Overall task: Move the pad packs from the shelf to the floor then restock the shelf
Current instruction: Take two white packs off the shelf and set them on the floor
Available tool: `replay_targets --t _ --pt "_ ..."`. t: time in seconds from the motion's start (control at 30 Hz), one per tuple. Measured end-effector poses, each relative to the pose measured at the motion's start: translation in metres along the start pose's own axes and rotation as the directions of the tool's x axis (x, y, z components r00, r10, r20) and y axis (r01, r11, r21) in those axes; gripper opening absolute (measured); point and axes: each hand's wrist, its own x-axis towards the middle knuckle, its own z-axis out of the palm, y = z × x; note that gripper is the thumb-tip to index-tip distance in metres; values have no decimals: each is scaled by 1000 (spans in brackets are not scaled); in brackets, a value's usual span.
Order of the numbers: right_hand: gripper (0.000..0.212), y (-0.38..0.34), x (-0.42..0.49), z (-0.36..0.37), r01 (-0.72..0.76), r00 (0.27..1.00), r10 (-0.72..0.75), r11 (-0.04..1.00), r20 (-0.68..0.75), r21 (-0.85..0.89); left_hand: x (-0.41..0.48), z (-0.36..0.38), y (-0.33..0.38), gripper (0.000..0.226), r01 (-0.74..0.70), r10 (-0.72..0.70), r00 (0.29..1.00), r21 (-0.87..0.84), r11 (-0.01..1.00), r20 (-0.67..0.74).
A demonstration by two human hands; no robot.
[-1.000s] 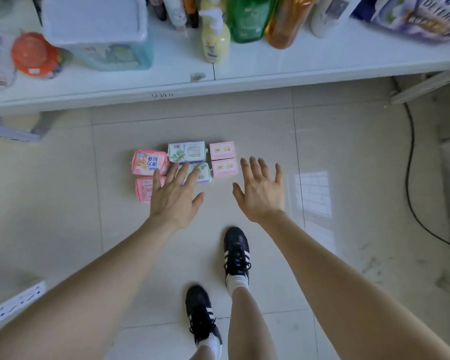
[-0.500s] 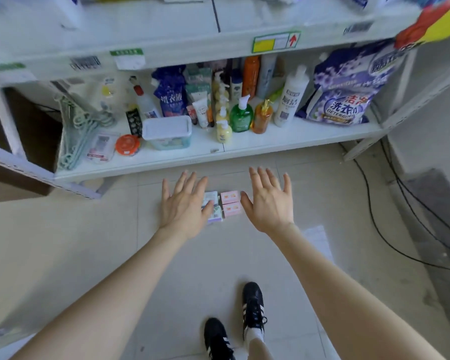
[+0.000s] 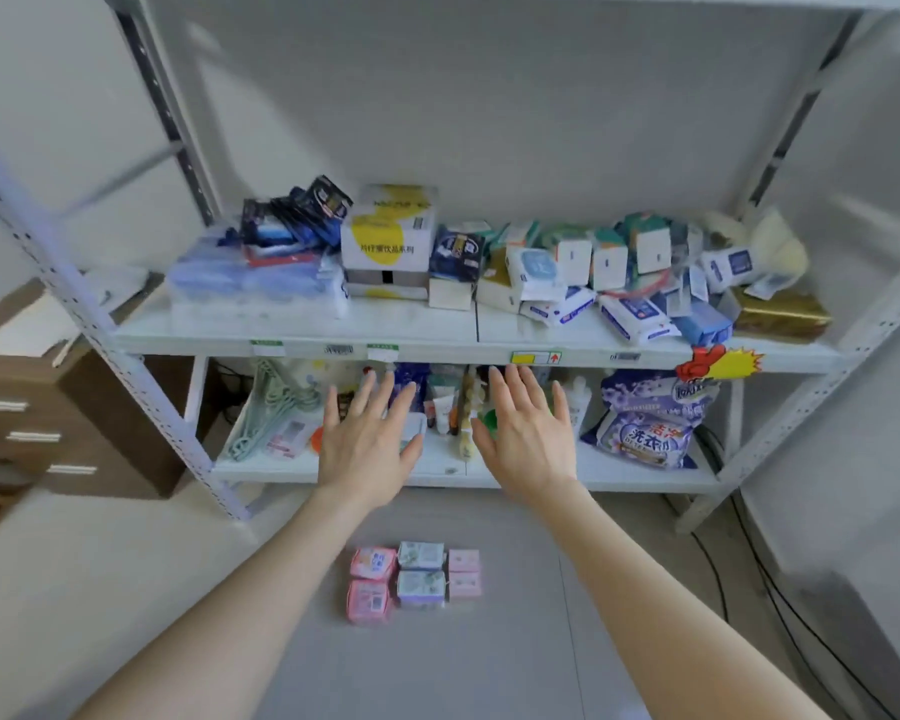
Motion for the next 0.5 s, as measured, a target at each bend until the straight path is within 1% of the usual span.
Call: replay_targets --t 0.07,0.3,0.4,0.5 --pt "72 -10 11 -38 19 999 -19 1000 -29 -3 2 -39 -9 65 13 -12 998 22 1000 -58" --pt "70 -46 52 -160 105 969 -110 994 -223 -33 16 -159 -41 67 76 -54 962 73 994 -269" --pt "70 -61 70 -198 127 945 -135 991 -298 -45 25 -201 -57 68 92 -56 932 86 992 -358" --pt "69 -80 89 -224 144 923 -156 988 -352 -61 34 -235 -76 66 93 -37 916 121 988 -400"
